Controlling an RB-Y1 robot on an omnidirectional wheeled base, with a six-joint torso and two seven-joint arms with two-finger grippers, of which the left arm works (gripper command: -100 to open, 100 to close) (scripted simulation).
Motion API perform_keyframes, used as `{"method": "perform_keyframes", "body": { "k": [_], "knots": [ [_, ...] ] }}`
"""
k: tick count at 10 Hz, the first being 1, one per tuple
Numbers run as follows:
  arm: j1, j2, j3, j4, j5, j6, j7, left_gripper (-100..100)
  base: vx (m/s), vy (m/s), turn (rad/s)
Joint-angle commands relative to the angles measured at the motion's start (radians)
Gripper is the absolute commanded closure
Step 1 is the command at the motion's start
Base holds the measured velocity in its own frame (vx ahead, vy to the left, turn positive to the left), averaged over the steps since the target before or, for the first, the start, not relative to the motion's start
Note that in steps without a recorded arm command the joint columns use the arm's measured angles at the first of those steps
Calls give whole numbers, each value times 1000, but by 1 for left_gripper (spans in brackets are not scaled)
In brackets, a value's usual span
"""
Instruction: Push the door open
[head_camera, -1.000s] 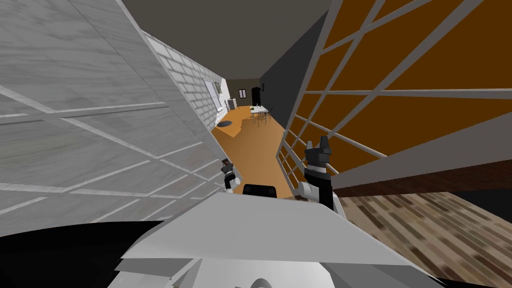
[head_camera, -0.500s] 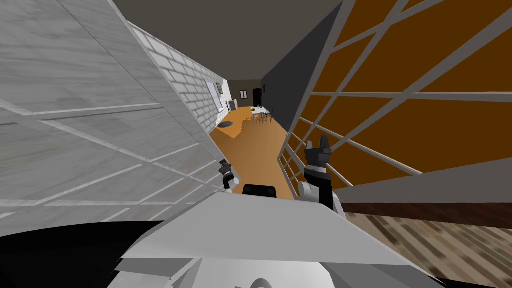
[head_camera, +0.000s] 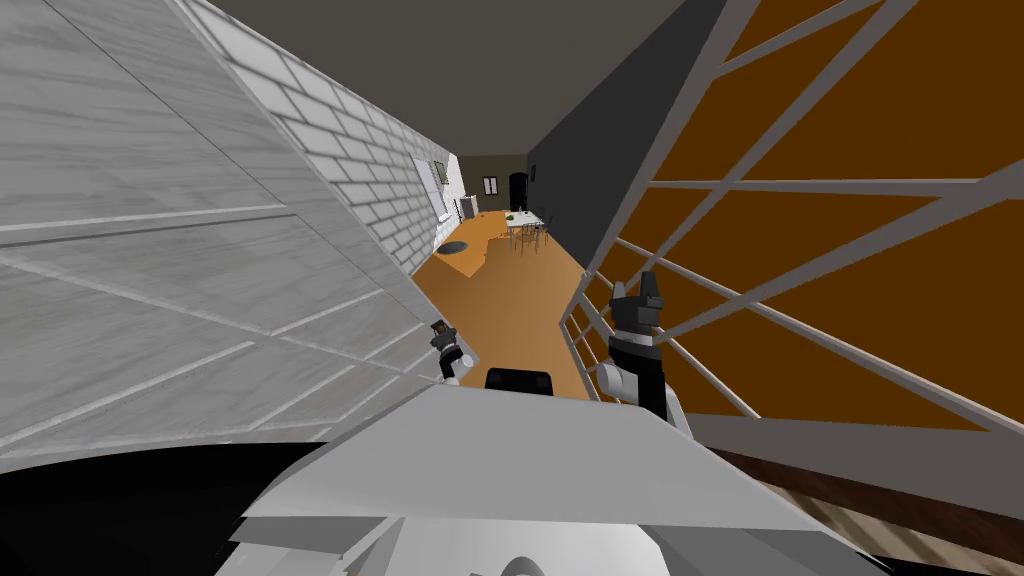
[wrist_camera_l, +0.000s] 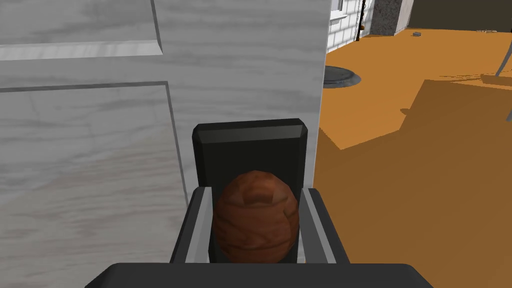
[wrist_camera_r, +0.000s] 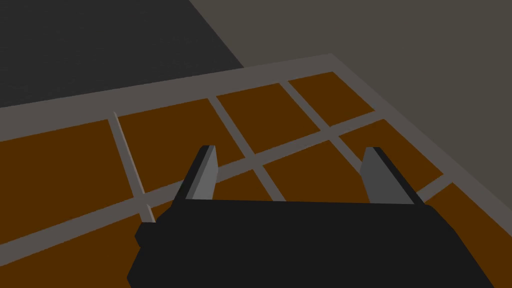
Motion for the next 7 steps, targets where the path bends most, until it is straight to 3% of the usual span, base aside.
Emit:
{"method": "perform_keyframes", "body": {
  "k": [1,3,5,6,7],
  "knots": [
    [-9,16,21,20,10,-28,6,100,182,49,31],
    [-9,6,45,20,27,-31,0,100,215,36,81],
    [-8,-17,66,20,42,-34,-4,100,199,50,82],
    [-3,-17,56,12,36,-28,-7,100,79,24,25],
    [-2,4,75,12,50,-33,-9,100,113,44,26]
  ]
}}
